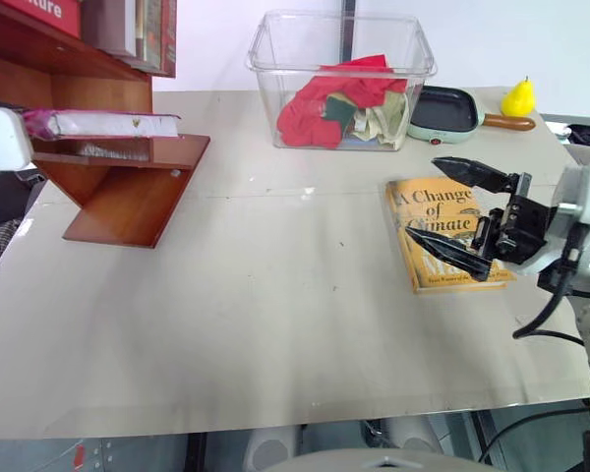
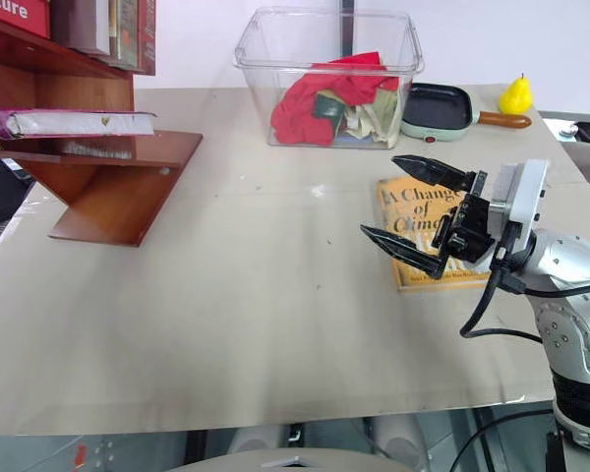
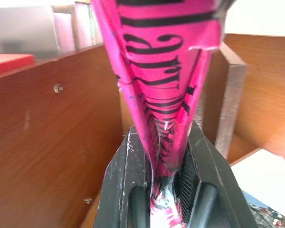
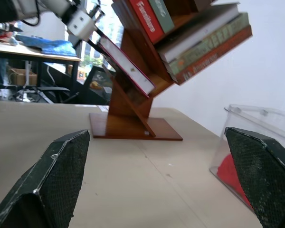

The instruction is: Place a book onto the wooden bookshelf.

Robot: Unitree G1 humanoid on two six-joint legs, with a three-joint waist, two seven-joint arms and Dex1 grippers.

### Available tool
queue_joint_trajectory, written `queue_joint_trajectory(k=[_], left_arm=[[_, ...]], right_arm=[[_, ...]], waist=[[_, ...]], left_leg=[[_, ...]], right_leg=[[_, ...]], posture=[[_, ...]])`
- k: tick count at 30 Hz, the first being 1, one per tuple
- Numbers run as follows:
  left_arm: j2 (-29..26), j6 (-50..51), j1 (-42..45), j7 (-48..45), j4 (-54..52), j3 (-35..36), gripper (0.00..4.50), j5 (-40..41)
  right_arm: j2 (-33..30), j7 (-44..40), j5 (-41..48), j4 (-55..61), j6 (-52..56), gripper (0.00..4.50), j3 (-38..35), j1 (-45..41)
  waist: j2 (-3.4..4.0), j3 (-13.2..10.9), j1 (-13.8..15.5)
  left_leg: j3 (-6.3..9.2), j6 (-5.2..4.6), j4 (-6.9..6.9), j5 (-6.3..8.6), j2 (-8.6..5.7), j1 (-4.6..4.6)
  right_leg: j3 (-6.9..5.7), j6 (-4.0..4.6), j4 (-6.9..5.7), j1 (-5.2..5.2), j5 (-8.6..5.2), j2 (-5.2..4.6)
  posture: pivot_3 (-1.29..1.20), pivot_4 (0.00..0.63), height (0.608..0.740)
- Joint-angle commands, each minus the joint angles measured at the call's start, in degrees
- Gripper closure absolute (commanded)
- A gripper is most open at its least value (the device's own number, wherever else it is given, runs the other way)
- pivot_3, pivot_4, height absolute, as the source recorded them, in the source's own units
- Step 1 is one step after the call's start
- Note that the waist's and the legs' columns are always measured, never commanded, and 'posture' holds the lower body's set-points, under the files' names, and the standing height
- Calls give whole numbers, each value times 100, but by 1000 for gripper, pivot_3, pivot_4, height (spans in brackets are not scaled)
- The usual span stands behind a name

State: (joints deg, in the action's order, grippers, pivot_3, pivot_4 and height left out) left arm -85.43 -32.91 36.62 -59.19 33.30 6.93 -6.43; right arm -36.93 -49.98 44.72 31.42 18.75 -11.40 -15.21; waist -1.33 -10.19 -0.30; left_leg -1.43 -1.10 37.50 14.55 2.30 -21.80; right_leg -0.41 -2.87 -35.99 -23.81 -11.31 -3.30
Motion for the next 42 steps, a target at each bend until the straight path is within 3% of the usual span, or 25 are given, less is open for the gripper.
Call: queue_joint_trajectory(k=[1, 3, 8, 10, 14, 17, 20, 23, 26, 29, 31, 36, 42], left_arm=[[123, 373, 103, -112, 174, -39, 3308, 147], [112, 362, 49, -163, 129, 54, 2571, 283], [5, 799, -742, -1120, -316, 874, 108, 1411], [60, 1935, -1349, -1917, -1087, 1738, 19, 2200], [186, 4874, -2191, -3016, -2881, 3494, 19, 3271], [26, 6965, -2385, -3301, -3998, 4247, 19, 4084], [172, 8592, -2155, -2863, -5105, 4516, 19, 5477], [761, 8914, -1691, -1534, -5838, 4079, 19, 6613], [2054, 8681, -1435, 206, -6696, 3139, 19, 6894], [3536, 8110, -1300, 1255, -6841, 1808, 19, 6235], [4191, 7646, -1345, 1671, -6724, 1089, 19, 5486], [4828, 6797, -2186, 1795, -6257, 215, 19, 4414], [4402, 6000, -3411, 999, -5745, 456, 19, 3930]], right_arm=[[-47, 105, 147, 218, 47, 0, -140, -26], [-52, 103, 153, 208, 61, 0, -133, -19], [-80, -15, 67, 93, 67, 0, -51, -50], [-85, -53, 84, 8, 78, 0, -41, -129], [-117, -196, 33, -200, 61, 0, 22, -271], [-145, -284, 46, -321, 70, 0, 22, -391], [-201, -385, 9, -440, 53, 0, -4, -460], [-275, -423, -1, -450, 80, 0, -54, -450], [-406, -394, -55, -396, 98, 0, -153, -288], [-571, -305, -84, -257, 154, 0, -407, 139], [-705, -266, -117, -113, 183, 0, -627, 549], [-868, -174, -375, 101, 189, 0, -1178, 1556], [-801, -252, -1111, 68, -92, 0, -1803, 3168]], waist=[[7, 4, 9], [8, 5, 9], [-17, 11, -38], [-21, 12, -52], [-35, 5, -55], [-37, 4, -46], [-36, 4, -42], [-21, 4, -42], [-9, 11, -30], [-5, 19, 38], [-30, 21, 84], [-23, 33, 64], [-26, 32, 92]], left_leg=[[0, 0, 0, 0, 1, 0], [0, -1, 0, -1, 3, -1], [-14, 2, 4, -1, 13, -48], [-24, 2, 14, -1, 13, -108], [-38, 7, 17, 5, 13, -127], [-37, 9, 17, 6, 11, -125], [-32, 9, 18, 6, 11, -113], [-29, 9, 21, 6, 11, -89], [-22, 8, 39, 5, 9, -69], [-2, 8, 77, 5, 6, -66], [12, 9, 96, 5, 1, -70], [-15, 8, 92, 5, -11, -61], [-7, 7, 79, 6, -6, -74]], right_leg=[[0, 4, 0, 0, 2, 2], [4, 7, 0, -2, 4, 8], [20, 18, 8, -45, 24, 21], [26, 14, 7, -100, 29, 20], [33, 4, 14, -117, 22, 16], [34, -6, 12, -117, 15, 16], [35, -23, 8, -108, 3, 18], [37, -6, 0, -94, -8, 19], [44, -8, -33, -79, -5, 24], [42, -10, -55, -61, 2, 33], [57, 7, -52, -44, 16, 49], [131, 22, -30, -36, 7, 63], [118, 19, -13, -46, 2, 65]], posture=[[0, 150, 740], [0, 150, 740], [0, 150, 740], [0, 150, 740], [0, 150, 740], [0, 150, 740], [0, 150, 740], [0, 150, 740], [0, 150, 740], [0, 150, 740], [0, 150, 740], [0, 150, 740], [0, 150, 740]])
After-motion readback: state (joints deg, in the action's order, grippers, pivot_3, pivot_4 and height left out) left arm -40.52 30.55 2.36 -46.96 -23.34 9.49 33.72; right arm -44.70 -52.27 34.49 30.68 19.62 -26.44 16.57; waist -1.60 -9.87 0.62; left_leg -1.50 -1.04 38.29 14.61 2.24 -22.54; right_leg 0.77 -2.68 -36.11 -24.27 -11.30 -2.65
